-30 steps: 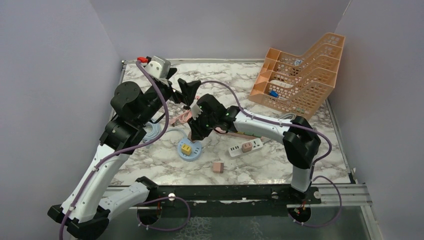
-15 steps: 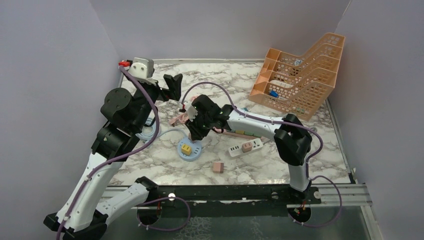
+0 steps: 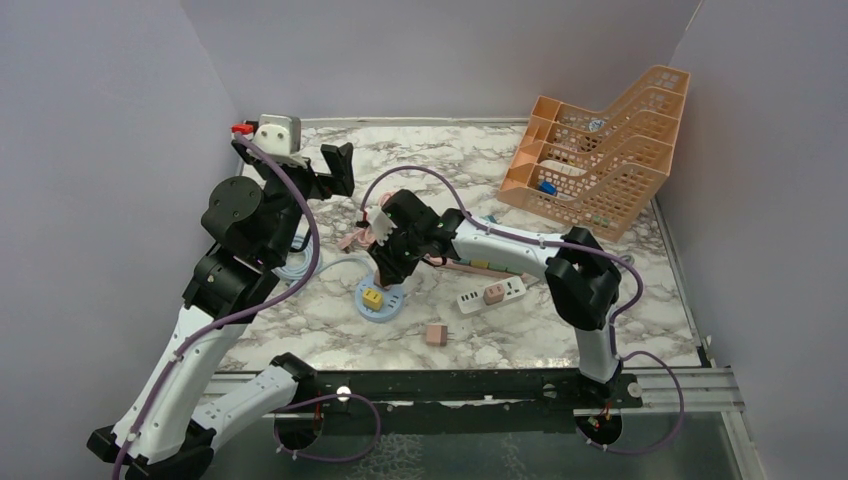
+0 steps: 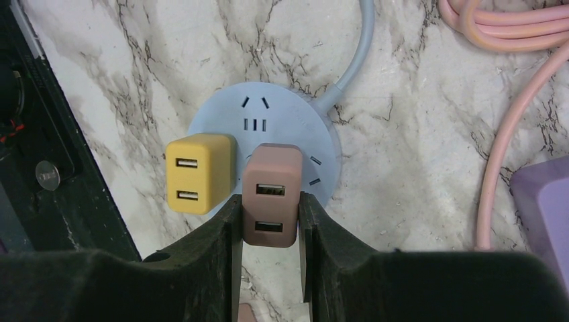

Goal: Insert the plug

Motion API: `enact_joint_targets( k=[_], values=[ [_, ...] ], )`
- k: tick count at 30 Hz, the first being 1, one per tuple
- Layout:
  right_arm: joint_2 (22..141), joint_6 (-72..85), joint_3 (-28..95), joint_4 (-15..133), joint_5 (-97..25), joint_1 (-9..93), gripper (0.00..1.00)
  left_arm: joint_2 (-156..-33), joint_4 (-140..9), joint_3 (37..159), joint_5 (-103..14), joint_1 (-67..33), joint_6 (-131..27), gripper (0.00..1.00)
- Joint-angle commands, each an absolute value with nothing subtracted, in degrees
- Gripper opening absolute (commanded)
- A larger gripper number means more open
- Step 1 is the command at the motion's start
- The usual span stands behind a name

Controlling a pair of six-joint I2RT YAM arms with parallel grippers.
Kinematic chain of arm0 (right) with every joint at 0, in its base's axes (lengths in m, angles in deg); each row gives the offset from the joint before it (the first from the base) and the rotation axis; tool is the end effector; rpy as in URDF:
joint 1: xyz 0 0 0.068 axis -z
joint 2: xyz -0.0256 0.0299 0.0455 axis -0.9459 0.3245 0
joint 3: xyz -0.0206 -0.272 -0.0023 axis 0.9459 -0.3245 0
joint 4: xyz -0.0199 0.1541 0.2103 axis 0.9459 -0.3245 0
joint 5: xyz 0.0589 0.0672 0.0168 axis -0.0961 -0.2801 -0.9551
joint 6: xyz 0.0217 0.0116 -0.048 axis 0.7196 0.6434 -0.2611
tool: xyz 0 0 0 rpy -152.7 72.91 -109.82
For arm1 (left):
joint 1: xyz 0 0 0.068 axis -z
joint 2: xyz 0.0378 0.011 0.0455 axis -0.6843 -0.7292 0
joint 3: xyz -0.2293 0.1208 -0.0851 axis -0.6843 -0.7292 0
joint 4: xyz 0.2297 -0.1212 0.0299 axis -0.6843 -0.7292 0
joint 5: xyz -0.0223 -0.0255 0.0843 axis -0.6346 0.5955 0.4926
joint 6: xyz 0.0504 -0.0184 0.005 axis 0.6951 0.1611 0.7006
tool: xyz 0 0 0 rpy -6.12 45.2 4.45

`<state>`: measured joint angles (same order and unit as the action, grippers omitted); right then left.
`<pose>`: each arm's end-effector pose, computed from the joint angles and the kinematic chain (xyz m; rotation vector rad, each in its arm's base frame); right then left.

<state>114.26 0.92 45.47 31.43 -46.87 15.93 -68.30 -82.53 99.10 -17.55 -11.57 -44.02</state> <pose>0.2393 0.3637 0.2135 -1.3206 2.2898 0.7816 0.1378 -0.0713 0.4845 0.0750 1.4299 -0.2754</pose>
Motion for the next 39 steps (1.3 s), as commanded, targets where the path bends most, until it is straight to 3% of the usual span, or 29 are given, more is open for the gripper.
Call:
enact_joint_targets(
  k=[1,7,16,29,39],
  values=[
    [117.29,0.58,45.6,30.43,-40.6,15.46,0.01,-68.11,-81.71,99.19,-14.97,-11.54,-42.76,0.99],
    [117.09,-1.73,47.47,25.89,-36.5,15.44,0.01,-68.71,-81.39,98.81,-14.24,-11.54,-41.9,0.99],
    [119.15,-3.06,47.83,23.02,-44.21,15.22,0.01,-69.85,-81.12,99.24,-10.22,-11.54,-40.67,0.99],
    [123.28,-2.55,47.6,20.51,-26.75,11.79,0.01,-69.21,-79.84,99.03,-4.34,-11.5,-39.75,0.99],
    [129.26,-2.59,45.32,18.3,-27.13,11.49,0.01,-70.27,-77.47,100.52,-2.59,-11.54,-36.17,0.99]
  ],
)
